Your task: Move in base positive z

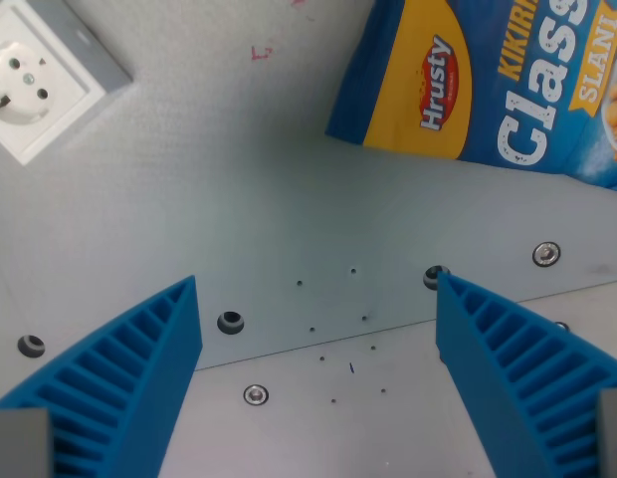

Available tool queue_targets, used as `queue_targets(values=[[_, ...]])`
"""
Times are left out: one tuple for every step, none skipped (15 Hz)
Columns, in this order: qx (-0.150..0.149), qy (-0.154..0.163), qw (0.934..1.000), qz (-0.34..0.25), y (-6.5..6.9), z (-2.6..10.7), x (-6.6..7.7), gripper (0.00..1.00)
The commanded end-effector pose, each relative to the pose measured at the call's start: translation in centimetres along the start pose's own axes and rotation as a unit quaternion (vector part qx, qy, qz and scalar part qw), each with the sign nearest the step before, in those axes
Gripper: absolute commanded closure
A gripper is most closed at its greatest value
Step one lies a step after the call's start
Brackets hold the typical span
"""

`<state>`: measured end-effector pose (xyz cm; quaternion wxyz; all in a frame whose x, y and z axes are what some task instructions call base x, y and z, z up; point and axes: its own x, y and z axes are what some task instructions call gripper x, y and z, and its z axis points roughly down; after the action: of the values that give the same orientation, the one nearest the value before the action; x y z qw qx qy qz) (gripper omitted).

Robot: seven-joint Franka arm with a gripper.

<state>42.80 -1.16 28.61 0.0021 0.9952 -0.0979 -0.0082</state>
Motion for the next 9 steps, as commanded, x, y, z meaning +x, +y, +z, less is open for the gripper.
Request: queue_targets(values=[[0.0, 0.003, 1.0, 0.0, 0.0, -0.7, 0.0, 0.0], [0.0, 0.003, 1.0, 0.0, 0.0, -1.2, 0.0, 0.0], [0.0, 0.003, 1.0, 0.0, 0.0, -1.7, 0.0, 0.0], [0.0, 0.003, 1.0, 0.0, 0.0, -2.2, -0.1, 0.0], [0.0, 0.003, 1.0, 0.0, 0.0, -2.7, -0.1, 0.0], [0.0, 0.003, 1.0, 0.0, 0.0, -3.2, -0.1, 0.0], [0.0, 0.003, 1.0, 0.0, 0.0, -3.7, -0.1, 0.0], [0.0, 0.003, 1.0, 0.0, 0.0, -4.2, -0.1, 0.0], [0.0, 0.003, 1.0, 0.0, 0.0, -4.7, -0.1, 0.0]])
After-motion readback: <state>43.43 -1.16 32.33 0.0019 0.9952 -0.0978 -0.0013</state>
